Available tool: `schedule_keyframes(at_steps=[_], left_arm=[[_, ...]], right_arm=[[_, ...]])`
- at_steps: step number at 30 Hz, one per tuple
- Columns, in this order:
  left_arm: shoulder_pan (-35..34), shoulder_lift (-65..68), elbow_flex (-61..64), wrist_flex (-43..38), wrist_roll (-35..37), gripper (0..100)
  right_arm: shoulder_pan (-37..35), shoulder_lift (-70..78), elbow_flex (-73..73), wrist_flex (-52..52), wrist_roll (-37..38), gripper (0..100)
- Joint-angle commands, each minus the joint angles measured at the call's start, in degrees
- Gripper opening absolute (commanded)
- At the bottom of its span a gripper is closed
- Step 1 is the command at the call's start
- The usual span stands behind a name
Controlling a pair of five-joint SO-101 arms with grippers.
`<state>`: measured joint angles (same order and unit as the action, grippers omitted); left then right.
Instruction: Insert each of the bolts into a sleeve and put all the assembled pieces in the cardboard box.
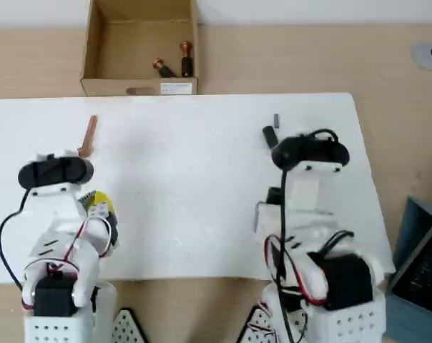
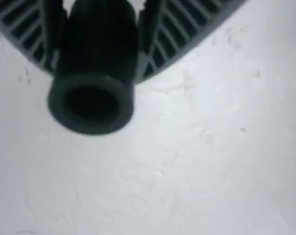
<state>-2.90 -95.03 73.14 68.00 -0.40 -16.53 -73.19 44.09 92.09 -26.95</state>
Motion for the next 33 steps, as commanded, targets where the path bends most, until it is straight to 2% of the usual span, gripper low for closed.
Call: schedule_keyframes(at_steps=[1,5,12,16,19,26,33], left_arm=[[-0.53,8.57,-9.41,-0.26,0.09,0],[-2.37,20.7,-17.76,-0.26,0.09,0],[-10.46,42.42,-33.93,0.18,-2.2,0],[-14.24,54.02,-42.2,0.7,-9.58,0],[-16.7,61.93,-49.58,4.75,-16.0,0],[-20.57,79.08,-65.85,13.01,-34.46,1],[-20.75,92.53,-81.23,20.22,-55.82,1]], right_arm=[[0.04,-0.84,-0.04,-1.41,0.53,0.9],[1.89,-0.84,-0.04,-1.41,0.53,0.9],[6.64,-0.92,0.13,-1.32,2.37,0.9],[6.99,-0.92,0.13,-1.41,2.37,0.9],[6.99,-0.92,0.13,-1.41,2.37,0.9],[7.08,-0.92,0.22,-1.41,2.37,0.9],[7.16,-0.92,0.22,-1.05,2.29,0.9]])
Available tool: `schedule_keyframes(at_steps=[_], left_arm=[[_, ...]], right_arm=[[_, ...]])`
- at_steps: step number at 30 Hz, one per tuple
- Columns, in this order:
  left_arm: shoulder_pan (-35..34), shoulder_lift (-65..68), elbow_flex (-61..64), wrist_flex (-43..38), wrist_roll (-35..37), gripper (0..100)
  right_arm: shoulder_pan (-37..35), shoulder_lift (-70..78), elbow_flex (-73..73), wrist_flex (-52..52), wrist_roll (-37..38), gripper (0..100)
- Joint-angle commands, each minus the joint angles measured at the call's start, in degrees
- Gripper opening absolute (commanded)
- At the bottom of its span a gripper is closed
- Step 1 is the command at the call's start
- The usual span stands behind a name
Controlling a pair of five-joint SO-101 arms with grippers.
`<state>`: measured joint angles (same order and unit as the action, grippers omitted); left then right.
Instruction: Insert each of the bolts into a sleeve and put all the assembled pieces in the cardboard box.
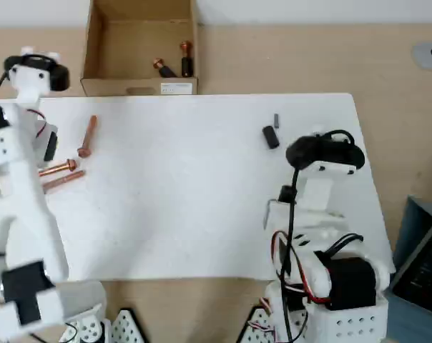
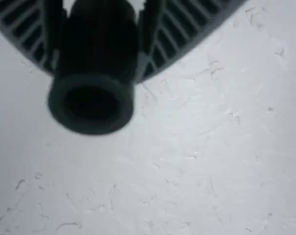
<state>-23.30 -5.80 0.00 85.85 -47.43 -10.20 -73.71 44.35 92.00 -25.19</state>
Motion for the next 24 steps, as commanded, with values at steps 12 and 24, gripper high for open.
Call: schedule_keyframes(at_steps=[12,24], left_arm=[[-2.9,21.58,-21.45,4.4,-35.43,3],[-2.99,26.24,-21.1,9.32,-46.77,8]], right_arm=[[0.84,-0.31,0.13,-1.32,0.53,0.9],[0.84,-0.04,3.38,-4.57,0.53,0.9]])
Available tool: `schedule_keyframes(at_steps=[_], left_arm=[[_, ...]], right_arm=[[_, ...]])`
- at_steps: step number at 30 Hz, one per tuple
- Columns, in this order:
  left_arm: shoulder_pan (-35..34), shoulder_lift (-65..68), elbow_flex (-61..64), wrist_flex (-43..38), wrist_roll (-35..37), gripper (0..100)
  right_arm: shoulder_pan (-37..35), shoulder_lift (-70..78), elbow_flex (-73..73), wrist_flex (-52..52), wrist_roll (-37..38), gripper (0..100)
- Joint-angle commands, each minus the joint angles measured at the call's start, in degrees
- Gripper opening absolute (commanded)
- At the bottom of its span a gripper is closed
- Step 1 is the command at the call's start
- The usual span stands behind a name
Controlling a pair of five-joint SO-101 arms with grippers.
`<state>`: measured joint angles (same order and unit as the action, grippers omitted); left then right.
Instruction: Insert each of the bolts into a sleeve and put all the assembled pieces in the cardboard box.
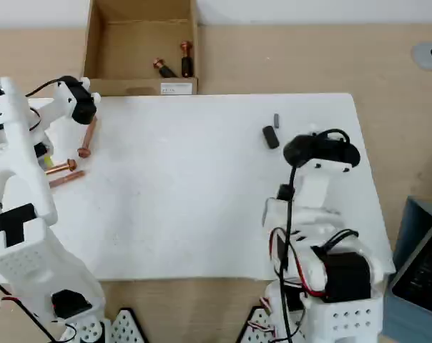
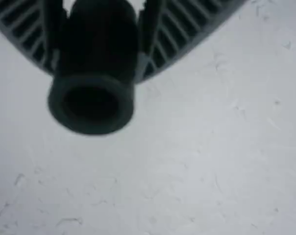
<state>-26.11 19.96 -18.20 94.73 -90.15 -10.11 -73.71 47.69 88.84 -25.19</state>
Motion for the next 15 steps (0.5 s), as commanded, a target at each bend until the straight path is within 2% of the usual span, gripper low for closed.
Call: schedule_keyframes(at_steps=[1,7,12,15], left_arm=[[-0.18,1.19,-3.08,0.44,-4.48,8],[-0.44,4.44,-3.43,0.35,-6.51,13],[0.09,4.97,-4.84,0.18,-6.51,13],[0.18,5.05,-4.84,-2.73,-6.51,13]], right_arm=[[0.75,-0.04,0.04,-1.41,0.53,0.9],[0.75,0.04,0.04,-1.41,0.53,0.9],[0.75,0.04,0.04,-1.41,0.53,0.9],[0.75,0.04,0.04,-1.41,0.53,0.9]])
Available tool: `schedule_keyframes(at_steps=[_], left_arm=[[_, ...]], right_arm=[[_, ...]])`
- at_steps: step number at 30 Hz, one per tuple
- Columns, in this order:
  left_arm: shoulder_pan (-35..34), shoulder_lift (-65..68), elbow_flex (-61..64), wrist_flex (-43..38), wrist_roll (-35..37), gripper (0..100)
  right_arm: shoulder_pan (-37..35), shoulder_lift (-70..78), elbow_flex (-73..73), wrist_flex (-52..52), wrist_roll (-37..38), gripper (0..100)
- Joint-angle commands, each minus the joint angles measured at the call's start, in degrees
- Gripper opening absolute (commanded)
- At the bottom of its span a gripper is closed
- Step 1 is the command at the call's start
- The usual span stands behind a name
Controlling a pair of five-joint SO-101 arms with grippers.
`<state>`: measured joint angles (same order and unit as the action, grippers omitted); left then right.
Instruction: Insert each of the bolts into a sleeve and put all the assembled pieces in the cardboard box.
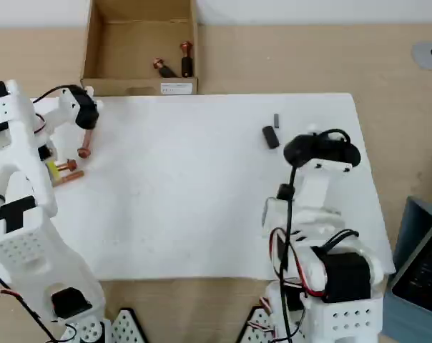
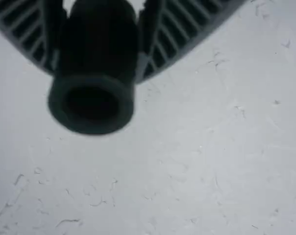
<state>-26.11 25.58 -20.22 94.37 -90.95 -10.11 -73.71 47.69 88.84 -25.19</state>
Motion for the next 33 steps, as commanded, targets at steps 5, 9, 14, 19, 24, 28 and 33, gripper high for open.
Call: schedule_keyframes(at_steps=[5,9,14,19,24,28,33], left_arm=[[0.7,1.27,-2.99,-5.36,-5.71,13],[1.49,4.79,-4.66,-5.45,-5.45,13],[1.58,10.24,-9.93,-5.45,-5.27,13],[2.02,15.78,-14.15,-4.92,-5.19,12],[3.78,17.54,-13.98,-4.92,-2.46,1],[5.01,17.71,-13.71,-4.92,-0.97,1],[6.07,17.36,-14.42,0.18,-0.62,1]], right_arm=[[0.75,0.04,0.04,-1.41,0.53,0.9],[0.75,0.04,0.04,-1.41,0.53,0.9],[0.75,0.04,0.04,-1.49,0.53,0.9],[0.75,0.04,0.04,-1.58,0.53,0.9],[0.66,0.04,0.04,-1.93,0.53,0.9],[0.66,0.04,0.04,-1.93,0.53,0.9],[0.66,-0.31,-0.04,-1.93,0.62,0.9]])
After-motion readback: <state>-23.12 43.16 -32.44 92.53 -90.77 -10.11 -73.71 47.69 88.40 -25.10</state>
